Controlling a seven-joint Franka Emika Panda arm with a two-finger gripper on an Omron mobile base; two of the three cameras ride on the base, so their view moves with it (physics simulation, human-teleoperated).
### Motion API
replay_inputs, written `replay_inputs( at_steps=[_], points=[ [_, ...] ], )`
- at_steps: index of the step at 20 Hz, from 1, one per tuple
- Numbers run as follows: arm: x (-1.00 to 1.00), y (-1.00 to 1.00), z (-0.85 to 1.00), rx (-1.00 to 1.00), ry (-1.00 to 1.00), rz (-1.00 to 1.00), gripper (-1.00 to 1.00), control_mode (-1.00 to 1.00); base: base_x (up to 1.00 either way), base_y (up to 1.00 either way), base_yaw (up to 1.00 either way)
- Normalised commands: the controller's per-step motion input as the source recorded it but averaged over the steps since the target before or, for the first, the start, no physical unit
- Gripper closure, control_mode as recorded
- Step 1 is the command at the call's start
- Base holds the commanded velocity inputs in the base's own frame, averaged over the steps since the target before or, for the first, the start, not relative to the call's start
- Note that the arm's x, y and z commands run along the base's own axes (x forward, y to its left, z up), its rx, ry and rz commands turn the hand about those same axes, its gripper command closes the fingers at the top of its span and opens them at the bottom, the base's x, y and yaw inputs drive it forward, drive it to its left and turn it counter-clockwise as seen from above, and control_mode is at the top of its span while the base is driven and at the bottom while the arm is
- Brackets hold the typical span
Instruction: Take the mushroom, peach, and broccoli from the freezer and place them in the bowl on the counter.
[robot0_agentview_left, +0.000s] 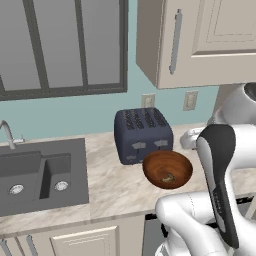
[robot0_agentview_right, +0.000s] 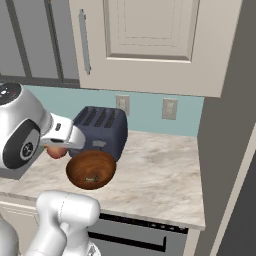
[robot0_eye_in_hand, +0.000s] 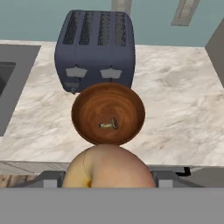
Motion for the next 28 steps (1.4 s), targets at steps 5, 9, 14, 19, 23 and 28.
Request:
replay_inputs(
  at_steps=[5, 9, 14, 19, 23, 28],
  points=[
    [0.68, 0.00, -0.68, 0.00, 0.06, 0.01, 1.00, -1.00, 0.00, 0.00, 0.00],
    [0.59, 0.01, -0.72, 0.00, 0.04, 0.02, 1.00, -1.00, 0.00, 0.00, 0.00],
    [0.42, 0.04, -0.60, 0.00, 0.09, 0.02, 1.00, -1.00, 0.00, 0.00, 0.00],
    [0.37, 0.20, -0.58, 0.00, 0.08, 0.00, 1.00, -1.00, 0.00, 0.00, 0.00],
    [0.41, 0.16, -0.50, 0.00, 0.07, 0.00, 1.00, -1.00, 0.00, 0.00, 0.00],
    [0.44, 0.08, -0.42, 0.00, 0.05, 0.00, 1.00, -1.00, 0.00, 0.00, 0.00]
  ],
)
